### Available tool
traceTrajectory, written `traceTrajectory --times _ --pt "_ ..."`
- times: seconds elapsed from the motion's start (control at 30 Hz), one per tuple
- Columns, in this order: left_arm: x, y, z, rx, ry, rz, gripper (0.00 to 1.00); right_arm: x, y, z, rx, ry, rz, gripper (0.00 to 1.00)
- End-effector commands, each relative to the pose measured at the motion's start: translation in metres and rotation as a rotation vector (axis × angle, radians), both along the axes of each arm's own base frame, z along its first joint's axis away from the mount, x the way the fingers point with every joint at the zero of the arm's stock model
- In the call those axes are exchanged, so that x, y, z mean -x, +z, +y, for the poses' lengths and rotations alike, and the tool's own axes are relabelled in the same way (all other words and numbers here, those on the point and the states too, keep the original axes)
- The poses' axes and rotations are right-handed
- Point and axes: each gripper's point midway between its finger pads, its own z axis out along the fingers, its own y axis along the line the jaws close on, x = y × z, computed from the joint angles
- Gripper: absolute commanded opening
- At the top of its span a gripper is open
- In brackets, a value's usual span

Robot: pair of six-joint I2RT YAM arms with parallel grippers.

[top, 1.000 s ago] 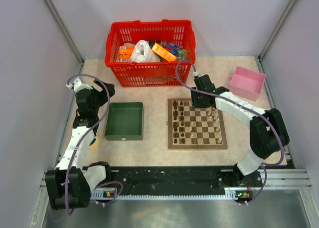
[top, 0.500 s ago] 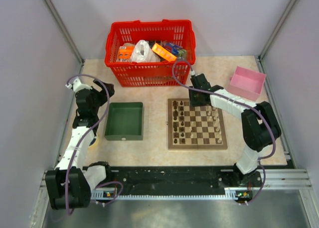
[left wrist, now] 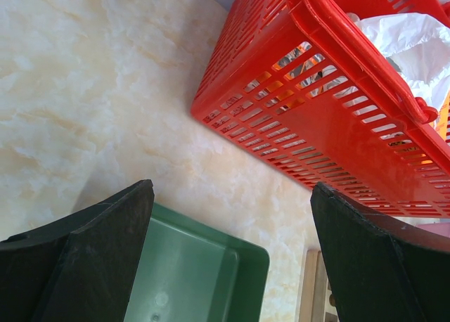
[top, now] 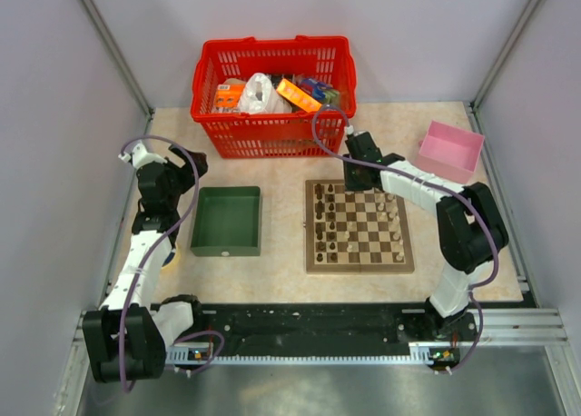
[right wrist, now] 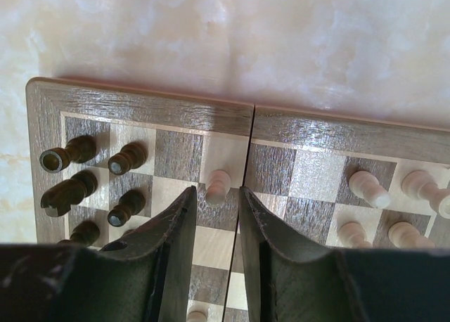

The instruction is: Set up the chess pieces on the board

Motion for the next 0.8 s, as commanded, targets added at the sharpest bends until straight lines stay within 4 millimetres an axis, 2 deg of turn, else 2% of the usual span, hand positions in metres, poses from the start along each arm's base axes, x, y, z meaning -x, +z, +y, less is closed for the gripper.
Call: traceTrajectory --times 0.0,0.3,0.5,0.57,0.77 --pt "-0.0032 0.0096 0.0039 -0.017 0.007 -0.035 0.99 -0.0138 0.0084 0.0107 -0.023 -0.002 -0.034 0.3" --pt "-0.0031 0.0105 0.0042 -0.017 0.009 -0.038 0.99 -0.0131 0.003 0.0108 -0.016 0.003 -0.02 0.27" --pt "-0.0036 0.0124 0.004 -0.017 0.007 -0.043 0.99 -0.0162 0.0071 0.0122 -0.02 0.003 -0.031 0.26" --pt "-0.0036 0.0111 0.0034 -0.016 0.006 -0.04 0.99 -0.0167 0.0062 0.0113 -0.017 0.002 -0.03 0.18" --pt "-0.0038 0.0132 0.0043 -0.016 0.008 -0.045 0.99 -0.0172 0.009 0.0127 -0.022 0.003 -0.034 0.18"
